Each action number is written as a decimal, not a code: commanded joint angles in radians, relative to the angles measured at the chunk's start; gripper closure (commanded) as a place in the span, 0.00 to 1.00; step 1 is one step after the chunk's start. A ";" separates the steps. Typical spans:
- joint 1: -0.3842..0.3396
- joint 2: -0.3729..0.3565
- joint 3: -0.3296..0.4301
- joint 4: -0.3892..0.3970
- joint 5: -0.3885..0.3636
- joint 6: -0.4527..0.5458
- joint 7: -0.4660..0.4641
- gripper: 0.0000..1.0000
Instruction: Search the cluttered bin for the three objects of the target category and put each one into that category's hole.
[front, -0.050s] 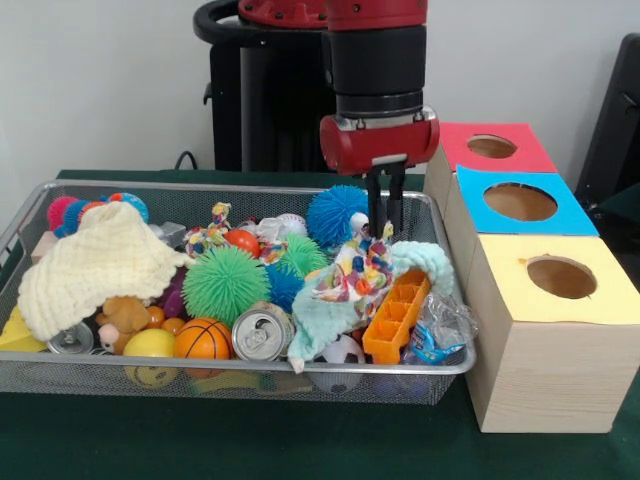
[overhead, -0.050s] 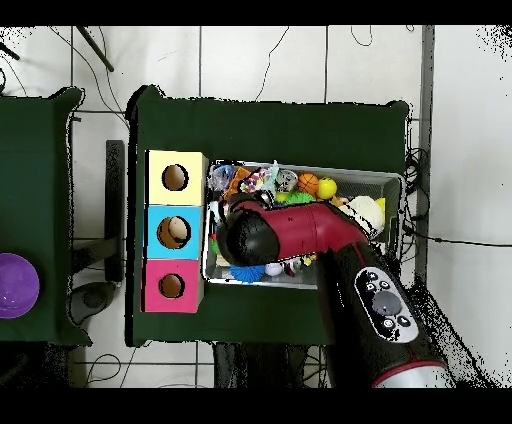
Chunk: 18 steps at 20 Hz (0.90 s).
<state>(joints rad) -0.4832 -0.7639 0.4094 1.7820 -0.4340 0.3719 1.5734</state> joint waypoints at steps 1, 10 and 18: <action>0.004 -0.066 -0.027 0.072 0.032 0.057 0.113 1.00; 0.053 -0.187 -0.083 0.144 0.056 0.093 0.160 1.00; 0.136 -0.269 -0.160 0.203 0.100 0.113 0.203 1.00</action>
<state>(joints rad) -0.3832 -0.9592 0.3232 1.8812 -0.3825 0.3719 1.5734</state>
